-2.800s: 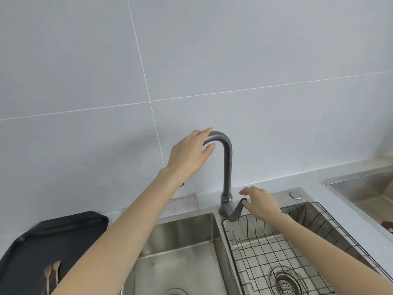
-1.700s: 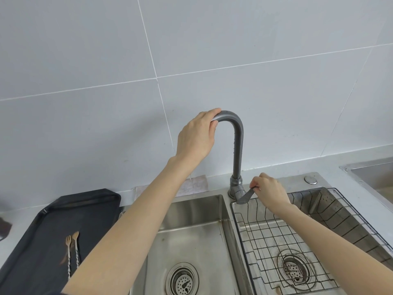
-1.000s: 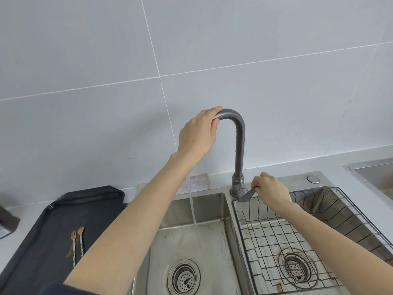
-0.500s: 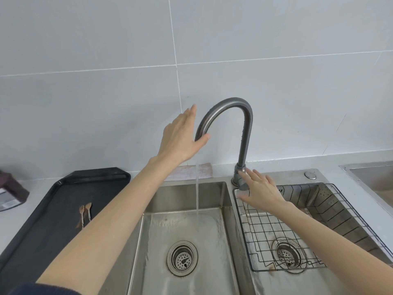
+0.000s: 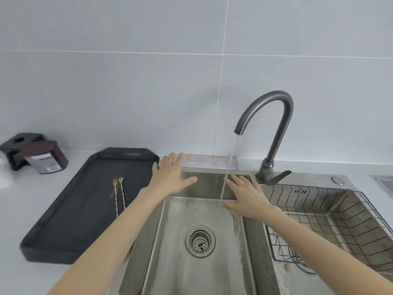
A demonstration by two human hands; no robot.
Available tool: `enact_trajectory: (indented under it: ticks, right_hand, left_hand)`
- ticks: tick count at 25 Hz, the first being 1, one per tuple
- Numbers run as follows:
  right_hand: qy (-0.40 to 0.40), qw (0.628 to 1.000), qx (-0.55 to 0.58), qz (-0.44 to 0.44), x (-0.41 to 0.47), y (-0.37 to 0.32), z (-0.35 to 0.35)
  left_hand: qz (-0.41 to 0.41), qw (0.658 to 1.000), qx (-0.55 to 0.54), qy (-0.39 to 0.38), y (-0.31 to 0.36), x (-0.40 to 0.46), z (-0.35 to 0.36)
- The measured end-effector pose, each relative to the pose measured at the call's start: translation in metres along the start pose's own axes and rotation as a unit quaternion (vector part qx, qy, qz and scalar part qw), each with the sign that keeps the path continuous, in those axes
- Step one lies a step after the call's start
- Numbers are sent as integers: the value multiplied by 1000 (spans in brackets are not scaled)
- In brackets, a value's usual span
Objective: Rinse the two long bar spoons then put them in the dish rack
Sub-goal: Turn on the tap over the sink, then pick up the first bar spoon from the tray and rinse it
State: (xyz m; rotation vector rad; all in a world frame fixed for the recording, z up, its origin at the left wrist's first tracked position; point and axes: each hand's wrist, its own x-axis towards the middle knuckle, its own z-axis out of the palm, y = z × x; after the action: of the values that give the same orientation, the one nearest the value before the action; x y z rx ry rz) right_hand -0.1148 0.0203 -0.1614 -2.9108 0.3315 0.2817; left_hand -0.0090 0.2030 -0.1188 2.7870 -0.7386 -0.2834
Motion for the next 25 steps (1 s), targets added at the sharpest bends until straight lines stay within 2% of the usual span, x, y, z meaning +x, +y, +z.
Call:
enact_trajectory:
  ticks: [7,13,20,25]
  right_hand:
    - [0,999,27,-38,13,-54,12]
    - [-2,997,74,-35,30,-101,29]
    - [-47,985,163,-24,52,-163,60]
    - [-96,980,172,-33,65,-202,86]
  left_hand:
    - [-31,999,12,-27,-66,-19,19]
    - [-75,996,-16,-39,-118,-26,32]
    - [-152,985,-64,-50,-166,-23,53]
    - [-207,971,-112,-51,-186,-22,68]
